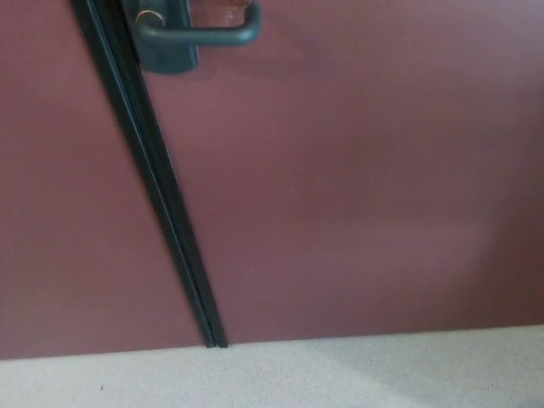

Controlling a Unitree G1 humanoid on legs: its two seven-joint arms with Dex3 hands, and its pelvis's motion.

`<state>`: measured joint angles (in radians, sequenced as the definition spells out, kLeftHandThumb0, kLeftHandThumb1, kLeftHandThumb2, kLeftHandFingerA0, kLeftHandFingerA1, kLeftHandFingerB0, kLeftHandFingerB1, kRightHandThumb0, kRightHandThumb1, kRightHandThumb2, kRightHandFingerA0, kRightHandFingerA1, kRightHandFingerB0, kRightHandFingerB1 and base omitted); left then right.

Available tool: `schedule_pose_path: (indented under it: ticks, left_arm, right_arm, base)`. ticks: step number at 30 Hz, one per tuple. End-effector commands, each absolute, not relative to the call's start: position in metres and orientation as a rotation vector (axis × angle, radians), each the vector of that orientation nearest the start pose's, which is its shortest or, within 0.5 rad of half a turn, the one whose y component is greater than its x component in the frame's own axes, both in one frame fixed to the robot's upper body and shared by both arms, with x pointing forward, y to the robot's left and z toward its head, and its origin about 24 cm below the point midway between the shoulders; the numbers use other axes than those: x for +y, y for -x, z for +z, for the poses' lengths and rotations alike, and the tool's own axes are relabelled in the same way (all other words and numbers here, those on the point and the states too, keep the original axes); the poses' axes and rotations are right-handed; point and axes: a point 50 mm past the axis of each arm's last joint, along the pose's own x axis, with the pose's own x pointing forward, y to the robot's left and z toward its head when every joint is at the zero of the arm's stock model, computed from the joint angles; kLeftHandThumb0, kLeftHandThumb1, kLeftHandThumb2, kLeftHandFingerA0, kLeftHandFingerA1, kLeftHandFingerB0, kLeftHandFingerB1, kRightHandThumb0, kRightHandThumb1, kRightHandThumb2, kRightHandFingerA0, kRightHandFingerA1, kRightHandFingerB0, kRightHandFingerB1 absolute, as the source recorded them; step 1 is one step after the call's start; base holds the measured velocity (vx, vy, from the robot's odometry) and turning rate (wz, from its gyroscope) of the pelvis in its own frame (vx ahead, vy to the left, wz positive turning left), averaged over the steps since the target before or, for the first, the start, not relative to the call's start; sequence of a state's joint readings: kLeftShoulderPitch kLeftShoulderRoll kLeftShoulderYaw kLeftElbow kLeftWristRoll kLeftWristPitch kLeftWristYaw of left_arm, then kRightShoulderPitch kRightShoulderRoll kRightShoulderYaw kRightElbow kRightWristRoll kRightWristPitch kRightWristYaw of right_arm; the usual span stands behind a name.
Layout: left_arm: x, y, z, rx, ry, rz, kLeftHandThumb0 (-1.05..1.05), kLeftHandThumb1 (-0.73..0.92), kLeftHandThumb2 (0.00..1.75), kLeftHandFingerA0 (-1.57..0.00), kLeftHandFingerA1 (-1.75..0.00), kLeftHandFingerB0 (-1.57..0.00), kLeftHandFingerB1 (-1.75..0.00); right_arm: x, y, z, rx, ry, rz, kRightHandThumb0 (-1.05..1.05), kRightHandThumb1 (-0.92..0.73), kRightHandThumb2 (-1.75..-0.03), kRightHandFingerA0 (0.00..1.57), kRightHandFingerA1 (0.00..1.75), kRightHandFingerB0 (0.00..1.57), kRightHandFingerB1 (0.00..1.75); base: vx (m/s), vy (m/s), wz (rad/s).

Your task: The robot walks towards the door handle and put its right hand on it and twist the handle

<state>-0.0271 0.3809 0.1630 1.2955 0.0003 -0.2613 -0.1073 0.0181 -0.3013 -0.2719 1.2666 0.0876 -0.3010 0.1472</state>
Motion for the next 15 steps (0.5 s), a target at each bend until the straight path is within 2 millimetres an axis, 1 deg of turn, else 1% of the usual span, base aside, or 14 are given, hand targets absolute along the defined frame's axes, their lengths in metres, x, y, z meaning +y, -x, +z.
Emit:
schedule_pose_path:
  ticks: [1, 4, 6, 7, 8, 12, 13, 15]
  left_arm:
    - [0.3099, -0.1056, -0.1273, 0.985, -0.225, 0.235, -0.07, 0.46, 0.88, -0.28, -0.53, -0.16, -0.47]
    - [0.3096, -0.1077, -0.1267, 0.978, -0.23, 0.226, -0.07, 0.46, 0.88, -0.29, -0.53, -0.16, -0.47]
    - [0.3105, -0.1079, -0.1262, 0.982, -0.256, 0.213, -0.07, 0.45, 0.88, -0.29, -0.54, -0.16, -0.47]
    - [0.3109, -0.108, -0.126, 0.982, -0.257, 0.213, -0.07, 0.45, 0.88, -0.29, -0.54, -0.16, -0.47]
    - [0.3109, -0.1079, -0.126, 0.985, -0.262, 0.212, -0.07, 0.45, 0.88, -0.29, -0.54, -0.16, -0.47]
    - [0.3107, -0.1078, -0.1262, 0.986, -0.26, 0.213, -0.08, 0.45, 0.88, -0.31, -0.54, -0.17, -0.48]
    - [0.3106, -0.108, -0.1264, 0.986, -0.253, 0.217, -0.08, 0.45, 0.88, -0.31, -0.54, -0.17, -0.48]
    - [0.3107, -0.1083, -0.1263, 0.988, -0.251, 0.217, -0.08, 0.45, 0.88, -0.31, -0.54, -0.17, -0.48]
  right_arm:
    - [-0.2842, -0.0921, -0.1392, 0.926, 0.013, -0.314, -0.53, -0.55, -0.57, 0.36, 0.36, 0.3, 0.32]
    - [-0.2839, -0.092, -0.1396, 0.932, 0.017, -0.316, -0.53, -0.55, -0.57, 0.36, 0.36, 0.3, 0.32]
    - [-0.2836, -0.0918, -0.1397, 0.933, 0.022, -0.317, -0.53, -0.55, -0.57, 0.36, 0.36, 0.3, 0.32]
    - [-0.2832, -0.0912, -0.14, 0.934, 0.02, -0.317, -0.59, -0.45, -0.75, 0.31, 0.46, 0.26, 0.42]
    - [-0.2834, -0.0902, -0.14, 0.933, 0.02, -0.318, -0.53, -0.55, -0.57, 0.36, 0.36, 0.3, 0.32]
    - [-0.2839, -0.0882, -0.14, 0.933, 0.016, -0.322, -0.52, -0.55, -0.57, 0.36, 0.36, 0.3, 0.32]
    - [-0.2837, -0.0882, -0.1401, 0.933, 0.015, -0.321, -0.59, -0.45, -0.75, 0.31, 0.46, 0.26, 0.42]
    - [-0.2836, -0.0883, -0.1402, 0.934, 0.017, -0.32, -0.59, -0.45, -0.75, 0.31, 0.46, 0.26, 0.42]
  base:
    - [0.06, 0.143, -0.02]
    - [0.13, 0.263, 0.18]
    - [0.19, 0.335, -0.26]
    - [0.13, 0.204, 0.08]
    - [0.05, 0.124, 0.04]
    - [0.05, 0.065, 0.02]
    - [0.09, 0.067, 0.03]
    - [0.09, 0.016, 0.03]
